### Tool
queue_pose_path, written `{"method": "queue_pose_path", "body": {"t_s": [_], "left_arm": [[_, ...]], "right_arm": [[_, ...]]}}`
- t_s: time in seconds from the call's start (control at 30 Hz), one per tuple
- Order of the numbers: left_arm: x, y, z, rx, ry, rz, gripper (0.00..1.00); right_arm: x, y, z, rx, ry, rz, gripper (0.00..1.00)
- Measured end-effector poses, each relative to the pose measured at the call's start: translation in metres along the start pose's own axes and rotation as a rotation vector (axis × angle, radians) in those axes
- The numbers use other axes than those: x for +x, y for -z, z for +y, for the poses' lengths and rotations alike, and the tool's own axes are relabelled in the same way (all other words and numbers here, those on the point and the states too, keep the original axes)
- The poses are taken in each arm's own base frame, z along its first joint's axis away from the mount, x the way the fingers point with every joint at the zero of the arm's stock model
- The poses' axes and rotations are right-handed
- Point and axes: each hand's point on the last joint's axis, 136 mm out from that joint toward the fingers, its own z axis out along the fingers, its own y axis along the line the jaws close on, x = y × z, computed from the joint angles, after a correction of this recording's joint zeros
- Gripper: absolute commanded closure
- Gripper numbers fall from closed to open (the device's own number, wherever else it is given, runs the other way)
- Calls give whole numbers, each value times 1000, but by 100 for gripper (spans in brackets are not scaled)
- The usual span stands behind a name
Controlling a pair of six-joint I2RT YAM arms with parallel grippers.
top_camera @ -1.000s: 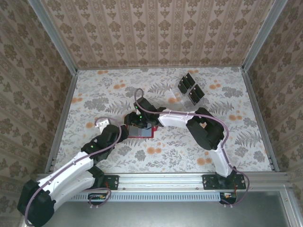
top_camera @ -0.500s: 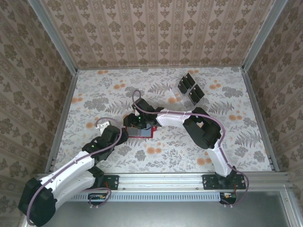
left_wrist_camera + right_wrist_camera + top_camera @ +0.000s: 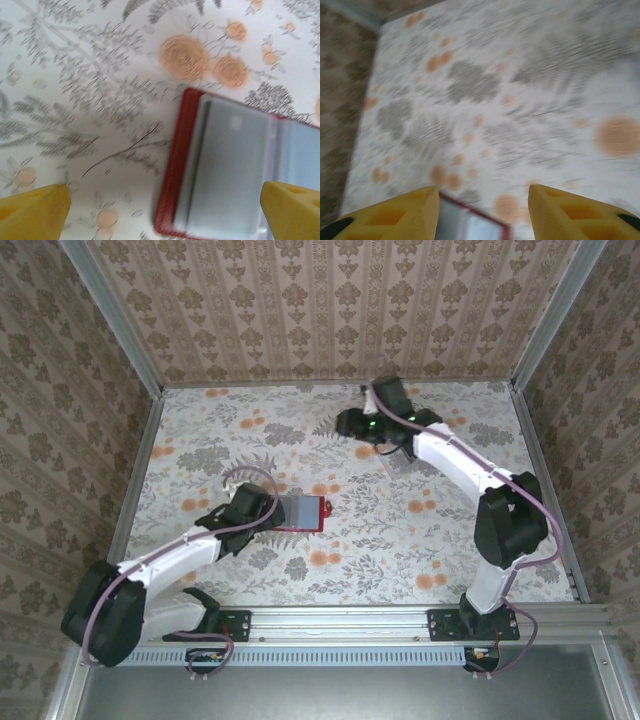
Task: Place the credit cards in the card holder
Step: Flip over the card slot on the card holder, then pick up the credit card from the storage box.
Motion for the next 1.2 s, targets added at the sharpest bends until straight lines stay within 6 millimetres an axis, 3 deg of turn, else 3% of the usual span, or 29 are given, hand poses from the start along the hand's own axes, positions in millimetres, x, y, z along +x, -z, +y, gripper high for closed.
{"method": "queue_pose_path", "body": {"t_s": [0.13,0.27,0.43,0.63,1.2], "left_arm": [[-5,-11,-10,8,-24,15,0],[-3,-22,-13,-8,-50,45,0],[4,-33,-6,-47,-57,77,0],[8,-40,0,-75,-60,103,0],[-2,-38,-7,-63,-56,86,0]], "right_arm": [[-9,13,-67,182,-15,13,48],[-13,27,-98,284,6,32,48],[-24,40,-116,374,73,41,49],[-26,39,-136,482,158,86,50],[-5,2,-177,593,221,217,55]]}}
